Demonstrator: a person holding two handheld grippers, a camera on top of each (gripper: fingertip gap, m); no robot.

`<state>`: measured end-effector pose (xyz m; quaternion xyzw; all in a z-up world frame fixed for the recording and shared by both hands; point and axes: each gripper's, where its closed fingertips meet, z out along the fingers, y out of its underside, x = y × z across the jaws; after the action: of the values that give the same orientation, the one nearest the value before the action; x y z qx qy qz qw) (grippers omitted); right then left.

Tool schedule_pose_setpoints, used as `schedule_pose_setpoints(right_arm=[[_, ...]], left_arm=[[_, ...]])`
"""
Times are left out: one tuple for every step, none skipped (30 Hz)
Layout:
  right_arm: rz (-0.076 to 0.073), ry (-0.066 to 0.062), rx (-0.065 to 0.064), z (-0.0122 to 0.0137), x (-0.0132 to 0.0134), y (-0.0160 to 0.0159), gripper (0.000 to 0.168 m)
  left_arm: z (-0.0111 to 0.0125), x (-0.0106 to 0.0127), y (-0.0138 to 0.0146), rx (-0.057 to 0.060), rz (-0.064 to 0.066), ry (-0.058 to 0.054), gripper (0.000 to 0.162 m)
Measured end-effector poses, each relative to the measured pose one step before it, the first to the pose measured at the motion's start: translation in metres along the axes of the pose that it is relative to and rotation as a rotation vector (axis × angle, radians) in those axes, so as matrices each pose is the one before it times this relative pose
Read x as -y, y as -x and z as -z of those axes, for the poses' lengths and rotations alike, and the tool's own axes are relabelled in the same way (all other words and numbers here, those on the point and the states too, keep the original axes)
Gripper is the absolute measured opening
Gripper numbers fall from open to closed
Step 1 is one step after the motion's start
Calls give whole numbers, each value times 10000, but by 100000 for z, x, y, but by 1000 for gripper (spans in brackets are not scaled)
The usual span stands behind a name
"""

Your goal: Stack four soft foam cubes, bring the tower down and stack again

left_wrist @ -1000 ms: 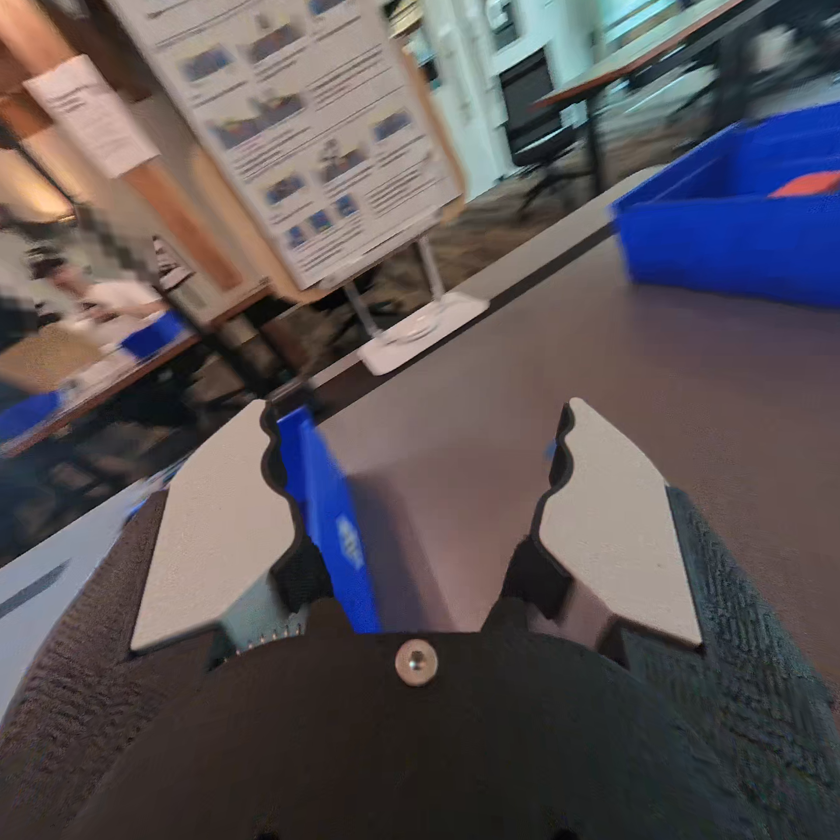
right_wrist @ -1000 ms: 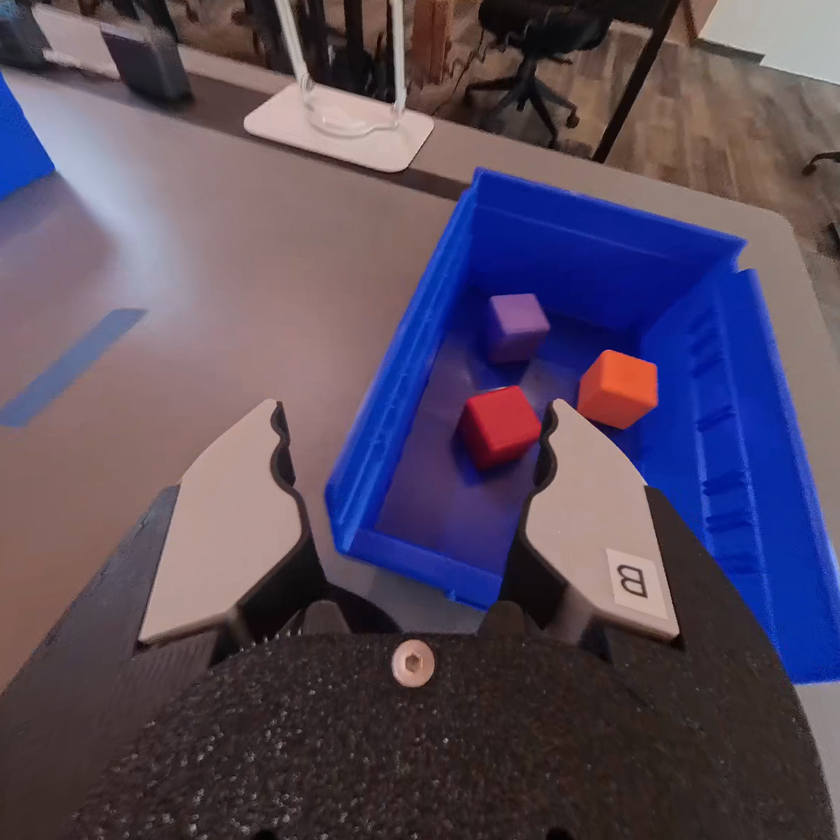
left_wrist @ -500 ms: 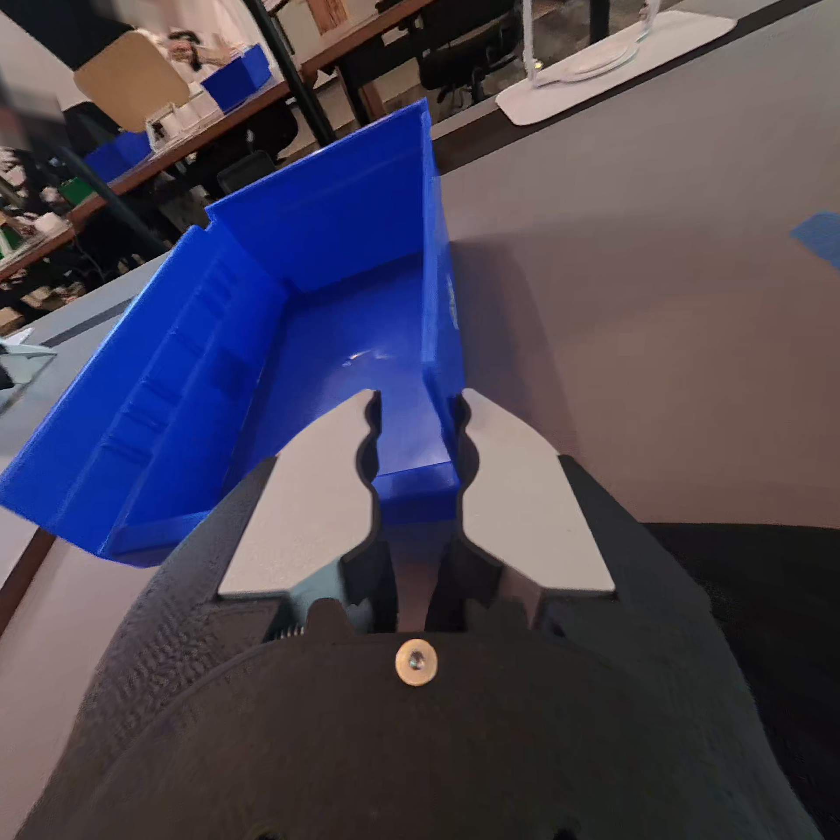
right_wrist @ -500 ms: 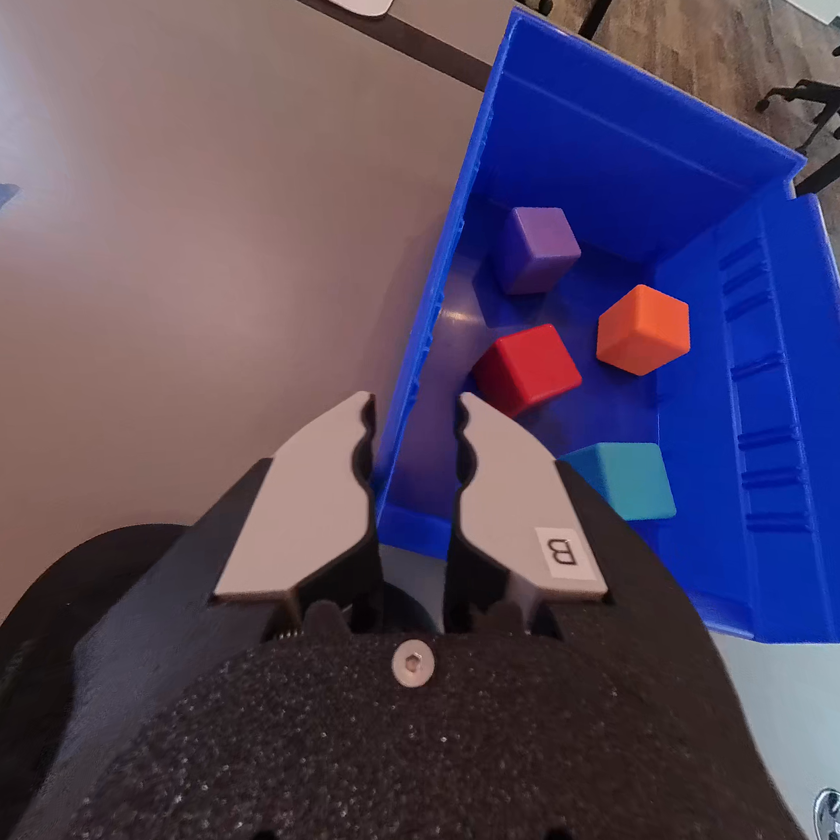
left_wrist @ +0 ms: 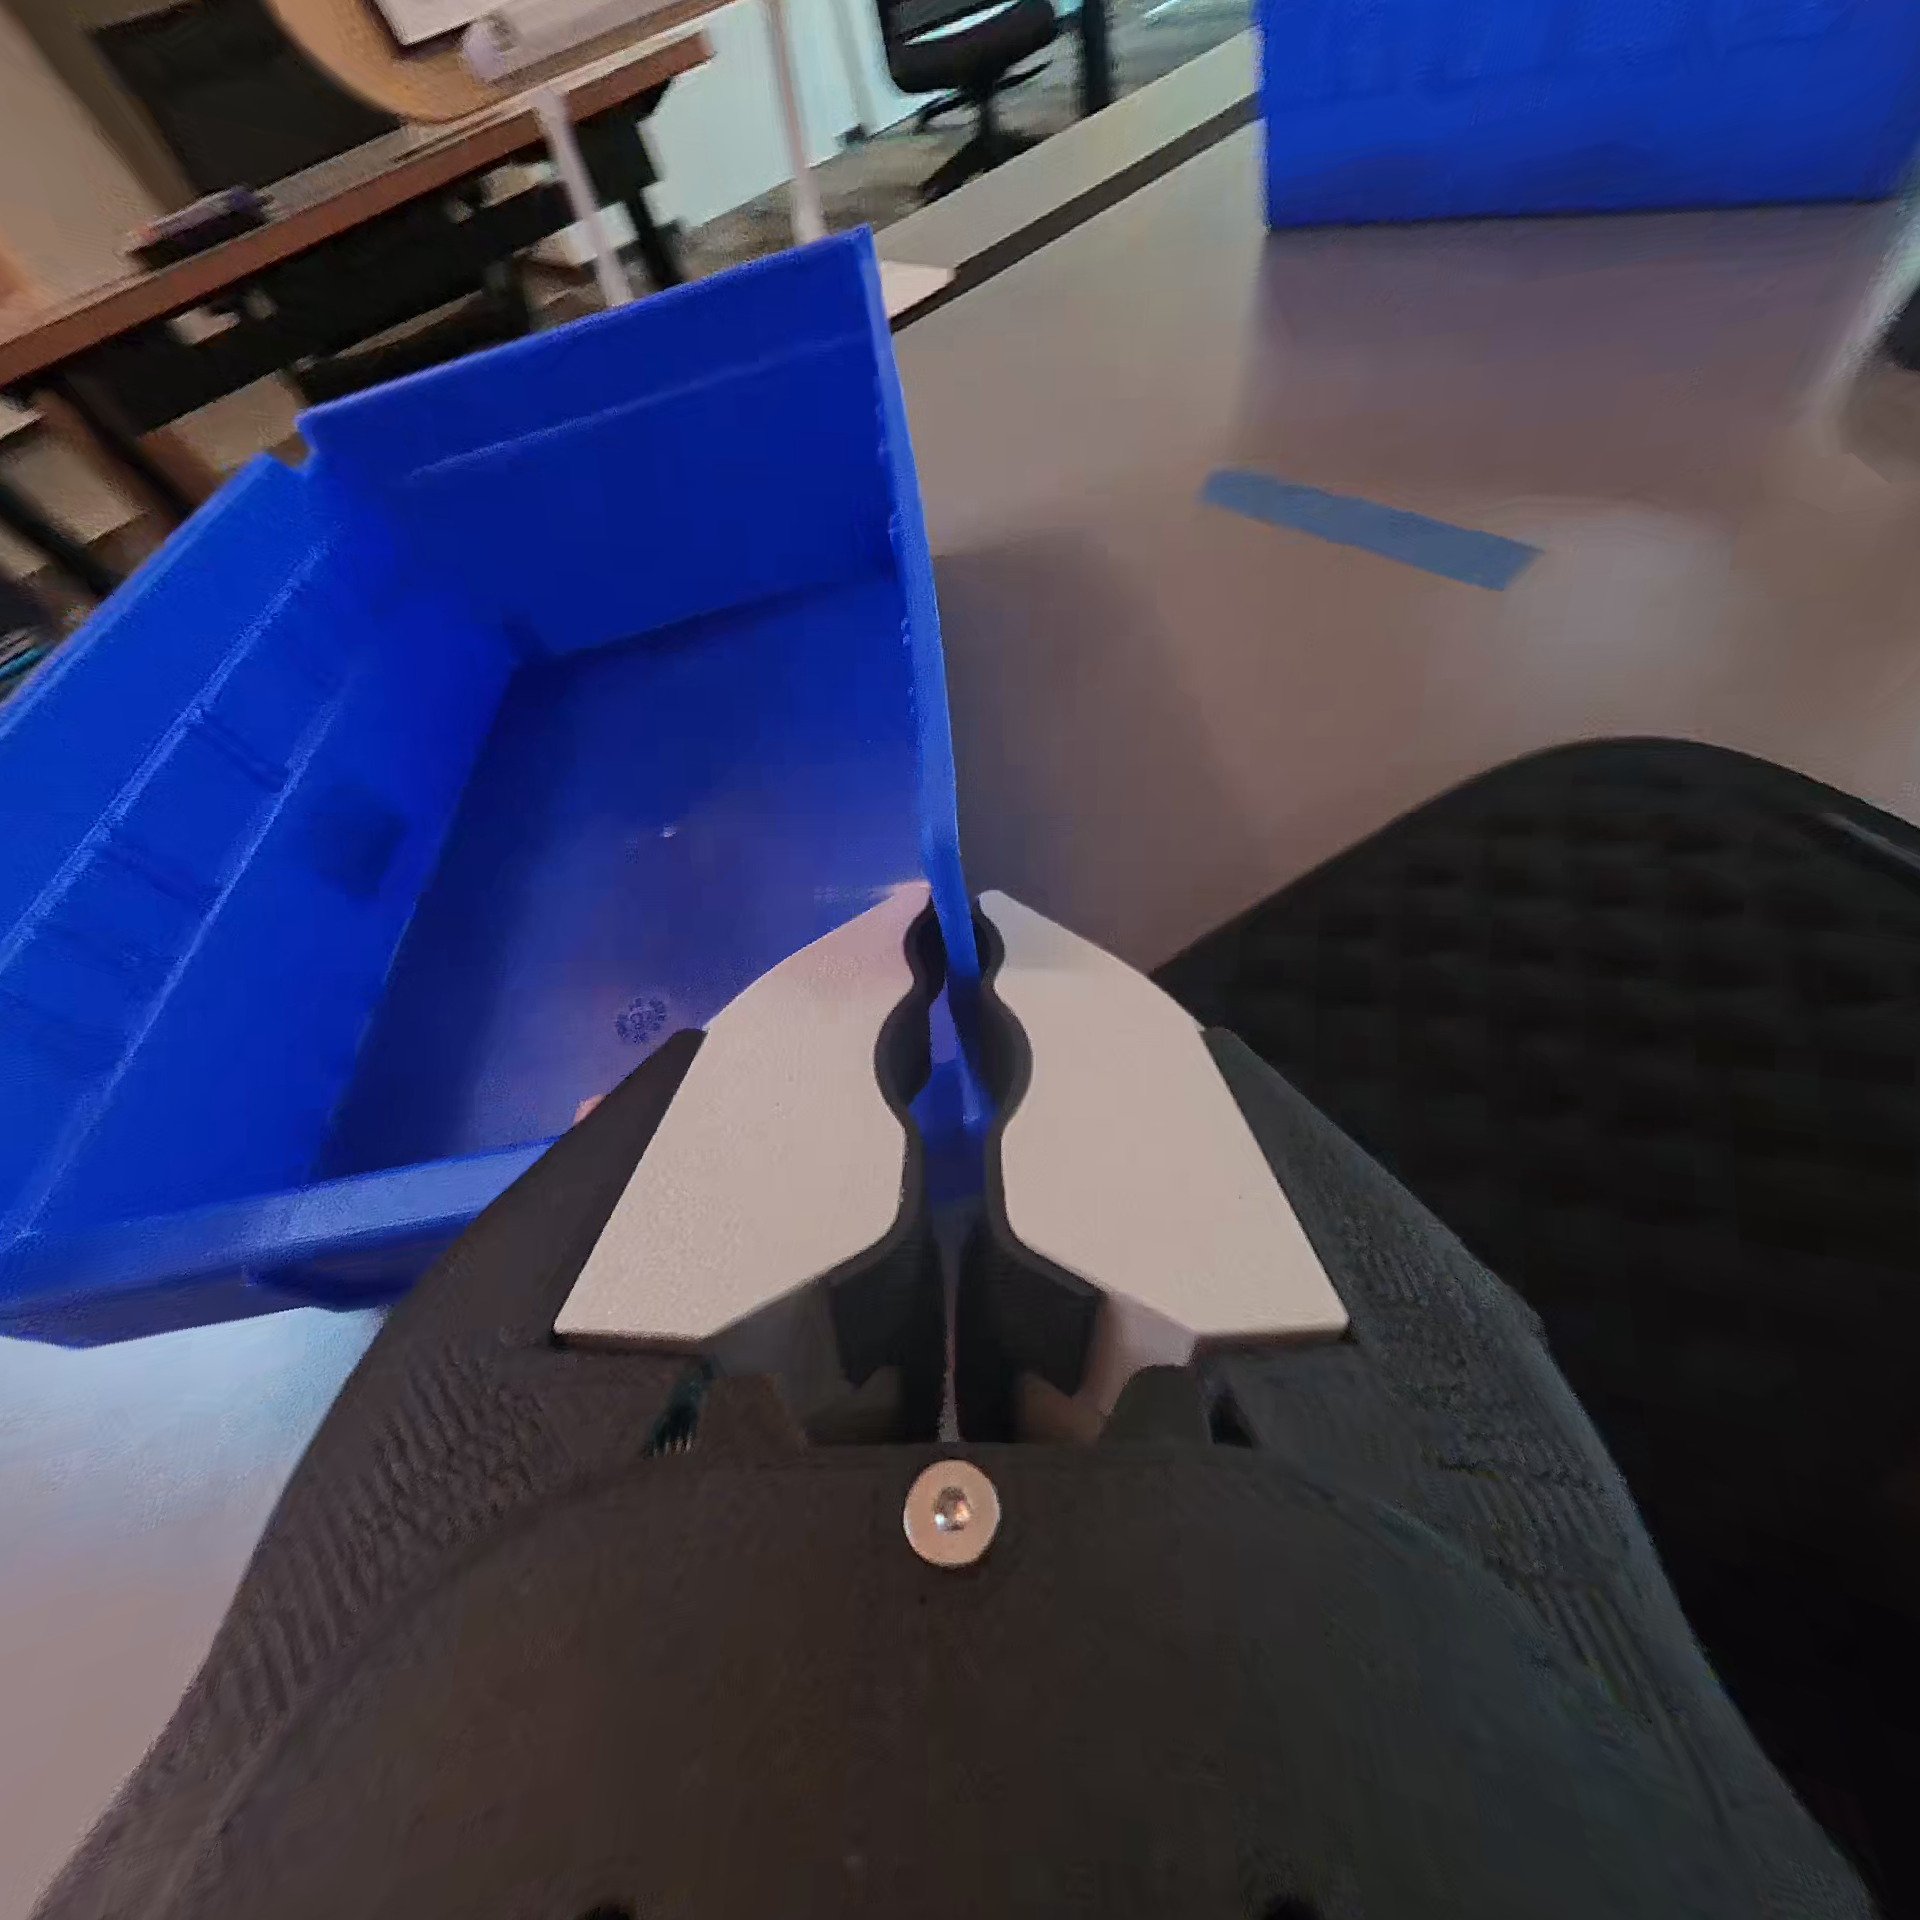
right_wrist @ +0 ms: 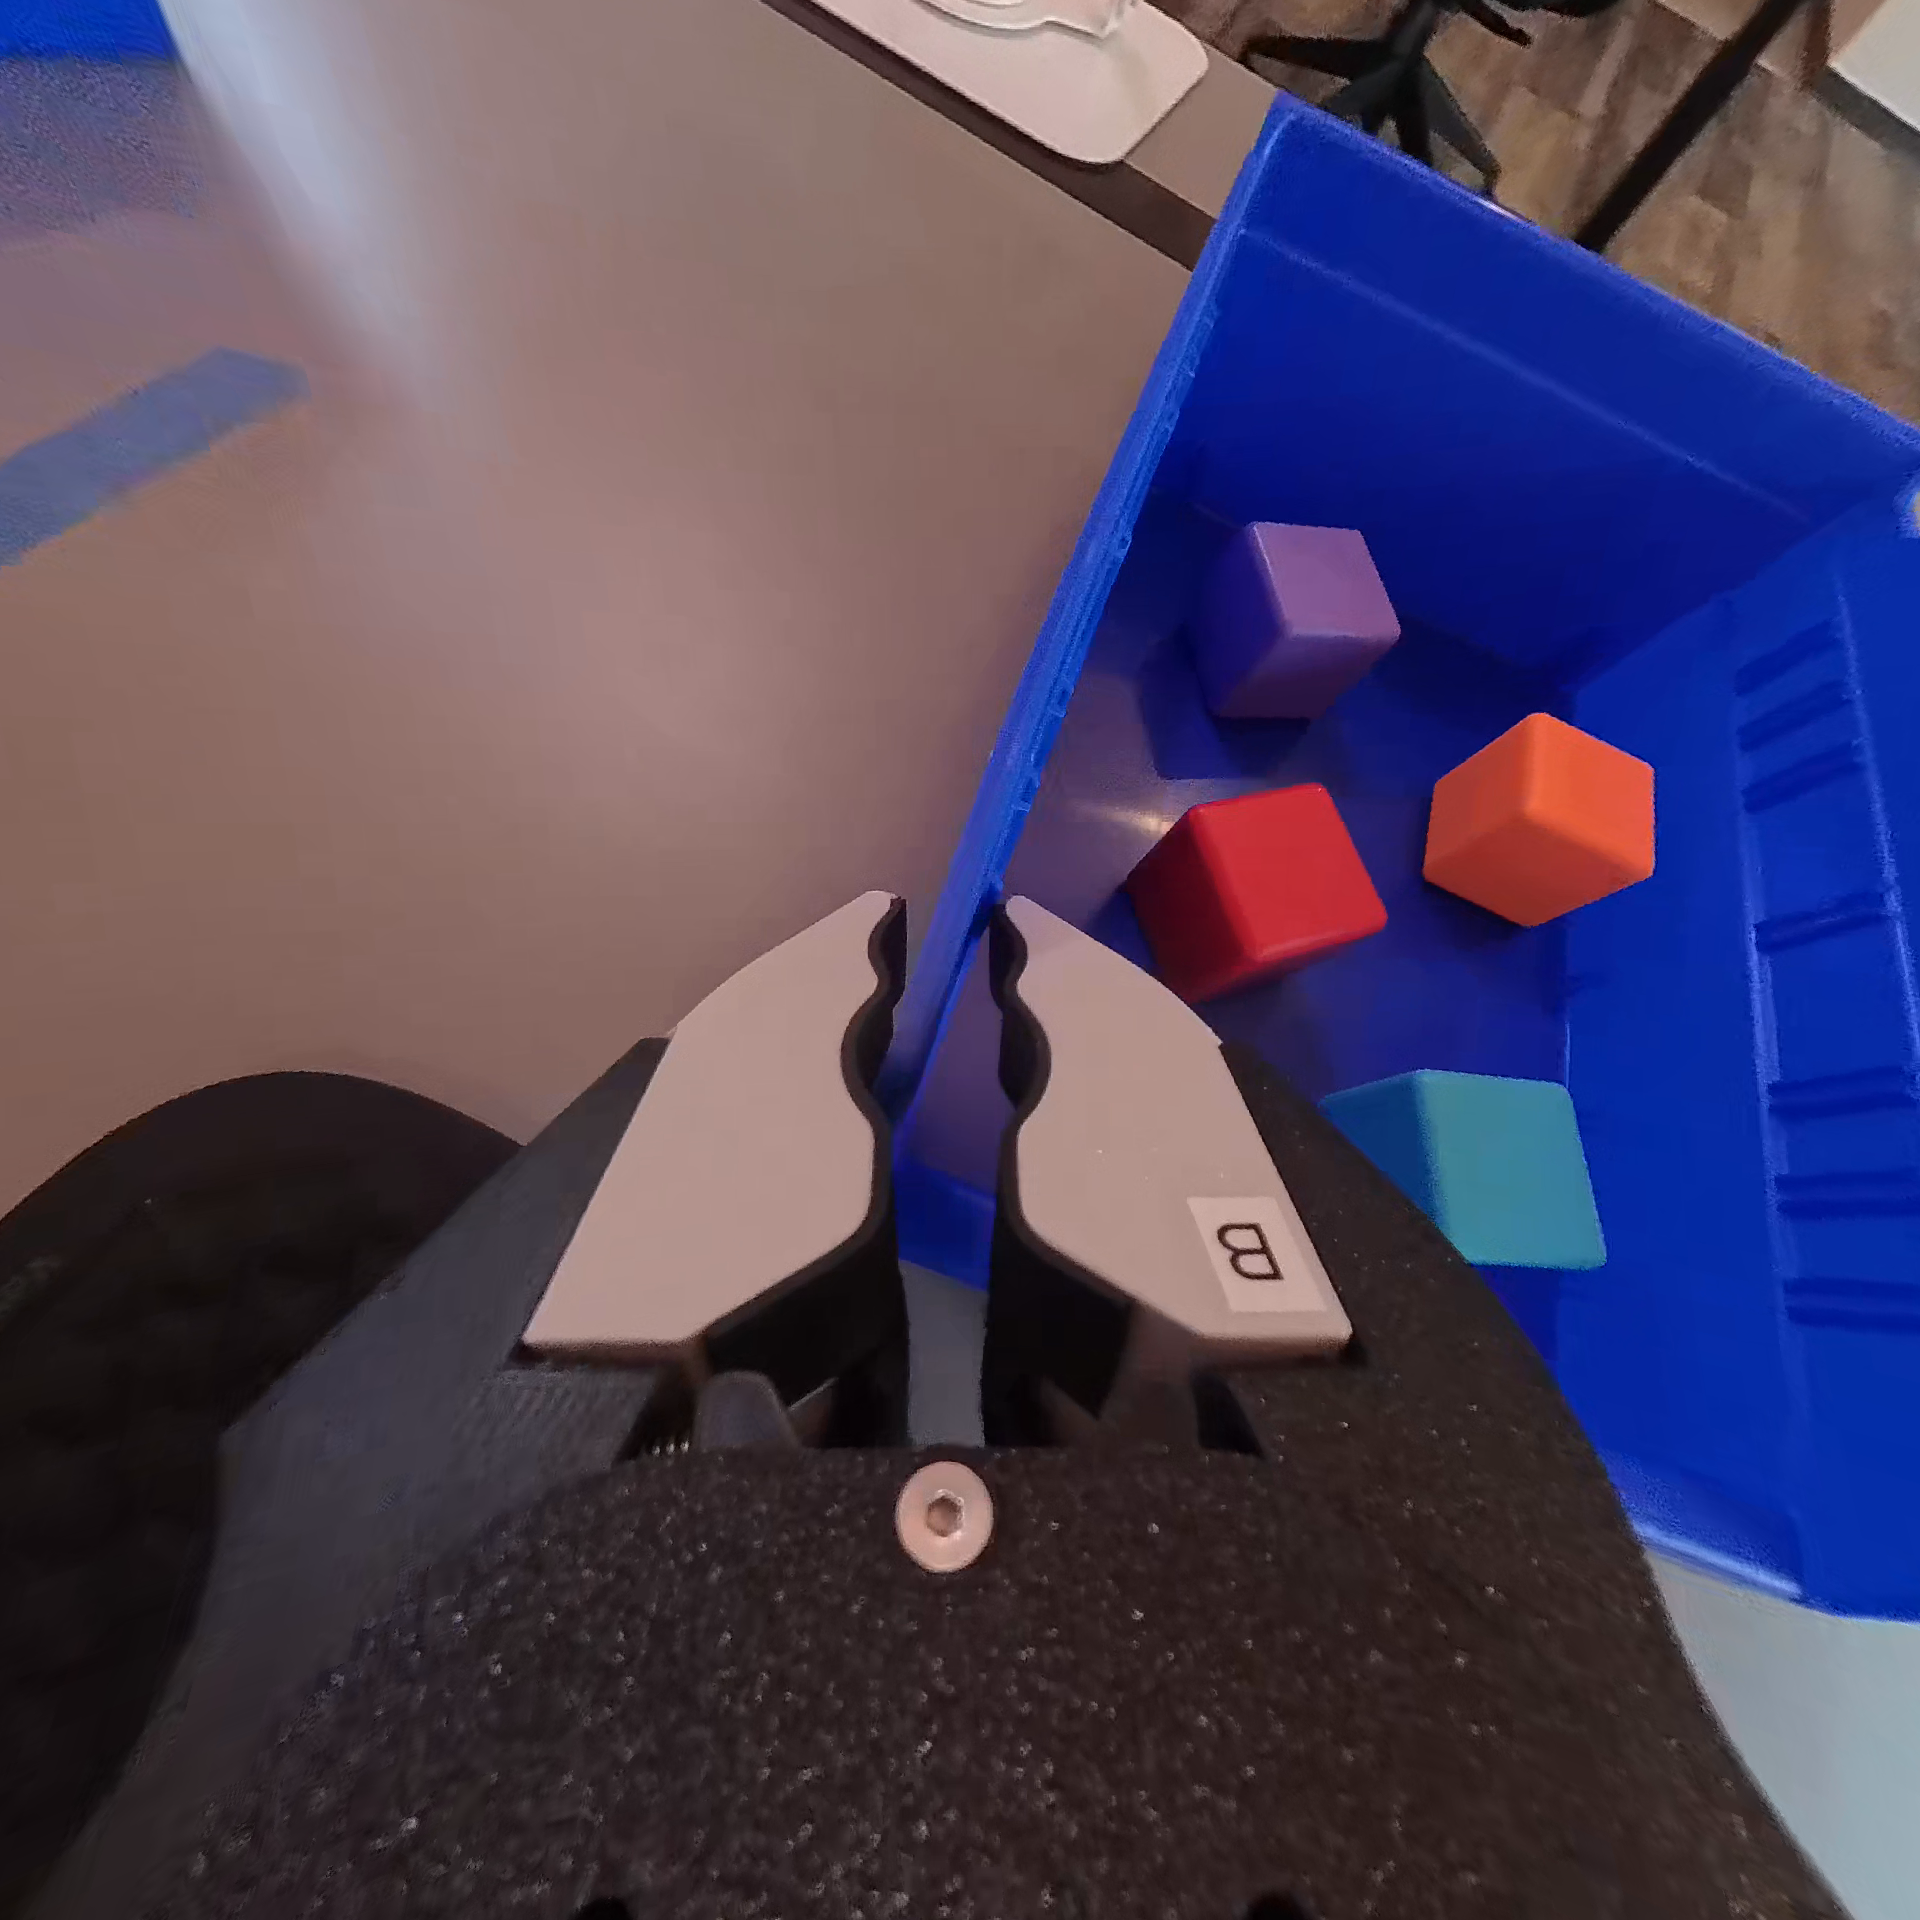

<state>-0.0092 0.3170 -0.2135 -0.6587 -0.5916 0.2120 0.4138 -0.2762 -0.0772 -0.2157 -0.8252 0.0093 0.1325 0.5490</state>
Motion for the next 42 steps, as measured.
schedule_pose_setpoints(right_arm=[[34, -135, 222, -78, 49, -79, 15], [28, -143, 237, -116, 66, -95, 15], [45, -142, 247, -117, 75, -132, 15], [78, -128, 255, -133, 69, -137, 14], [125, -121, 268, -159, 77, -127, 13], [143, -113, 267, -163, 85, -150, 13], [159, -120, 264, -185, 96, -153, 13], [166, -139, 250, -227, 111, -192, 12], [147, -160, 228, -261, 119, -247, 11], [96, -173, 195, -289, 131, -325, 10], [31, -178, 163, -333, 115, -379, 8], [35, -208, 208, -373, 153, -335, 6], [72, -264, 311, -394, 202, -197, 6], [55, -271, 324, -427, 222, -148, 6], [55, -230, 274, -441, 203, -193, 6], [65, -188, 260, -454, 204, -184, 6], [78, -123, 247, -481, 184, -192, 6], [154, -54, 228, -476, 176, -185, 6], [173, -5, 217, -491, 176, -200, 6], [113, 6, 213, -496, 167, -236, 6], [66, -25, 213, -512, 181, -230, 6], [31, -60, 222, -519, 193, -228, 6], [28, -64, 237, -510, 198, -185, 6], [54, -43, 251, -491, 188, -130, 6], [49, -17, 261, -461, 173, -110, 6], [25, -15, 258, -469, 189, -100, 6], [18, -37, 249, -497, 194, -112, 6], [20, -48, 244, -516, 217, -110, 6], [41, -43, 234, -536, 223, -123, 7], [78, -35, 223, -572, 235, -118, 7], [95, -23, 226, -587, 240, -116, 7], [86, -13, 228, -581, 238, -120, 7], [77, -20, 223, -593, 237, -153, 7], [66, -27, 227, -589, 242, -155, 7], [61, -21, 229, -597, 239, -167, 7], [68, -16, 224, -580, 237, -193, 7], [57, -18, 217, -577, 239, -201, 7], [31, -21, 204, -580, 234, -205, 7], [17, -25, 179, -559, 231, -211, 7], [18, -24, 147, -539, 216, -193, 6], [18, -19, 107, -484, 203, -171, 7], [12, -12, 68, -430, 188, -139, 7]], left_arm=[[290, -33, -288, -611, -163, -176, 4], [219, -47, -221, -530, -180, -141, 3], [158, -17, -180, -507, -96, -138, 3], [94, 1, -178, -501, -58, -119, 3], [76, 20, -208, -485, -117, -108, 3], [51, 14, -190, -462, -136, -75, 3], [16, 47, -319, -532, -72, -80, 3], [-15, 76, -338, -543, -37, -62, 3], [-92, 76, -309, -507, -24, -36, 3], [-157, 49, -82, -372, 43, -26, 2], [-214, 83, -22, -362, 55, -68, 2], [-262, 116, -43, -372, 25, -90, 2], [-298, 125, -18, -365, -20, -79, 2], [-357, 157, -18, -345, -32, -71, 3], [-401, 155, 40, -285, -36, -28, 3], [-438, 168, 56, -248, -43, 7, 3], [-449, 193, -58, -314, -43, 24, 3], [-435, 179, -41, -297, -76, 49, 3], [-430, 155, -13, -301, -30, 41, 3], [-438, 174, -29, -317, -24, -1, 3], [-476, 189, 29, -282, -57, -29, 3], [-548, 175, -16, -291, -10, -49, 2], [-593, 224, -11, -253, -37, -57, 3], [-633, 234, -25, -226, -40, -32, 3], [-681, 251, -3, -179, -52, -12, 3], [-718, 245, 6, -144, -41, 8, 3], [-710, 258, 10, -128, -51, 3, 3], [-701, 279, 19, -93, -74, 11, 3], [-684, 252, 30, -59, -37, 21, 3], [-649, 249, 52, -25, -31, 33, 3], [-543, 201, 85, 31, -56, 64, 3], [-315, 97, 105, 70, 20, 70, 3], [-191, 61, 10, 52, 44, 49, 3], [-122, 27, -21, 58, 10, 57, 3], [-62, -6, -28, 61, 0, 55, 3], [-23, -19, -18, 45, 35, 63, 3], [-16, -11, -1, 36, 31, 52, 3], [-1, 6, 17, 26, 18, 39, 3], [-11, 7, 7, 16, 31, 31, 3], [6, 14, 26, 15, 42, 17, 3], [-4, 8, 15, 12, 61, 5, 3], [-16, -11, -3, 2, 78, -3, 3]])
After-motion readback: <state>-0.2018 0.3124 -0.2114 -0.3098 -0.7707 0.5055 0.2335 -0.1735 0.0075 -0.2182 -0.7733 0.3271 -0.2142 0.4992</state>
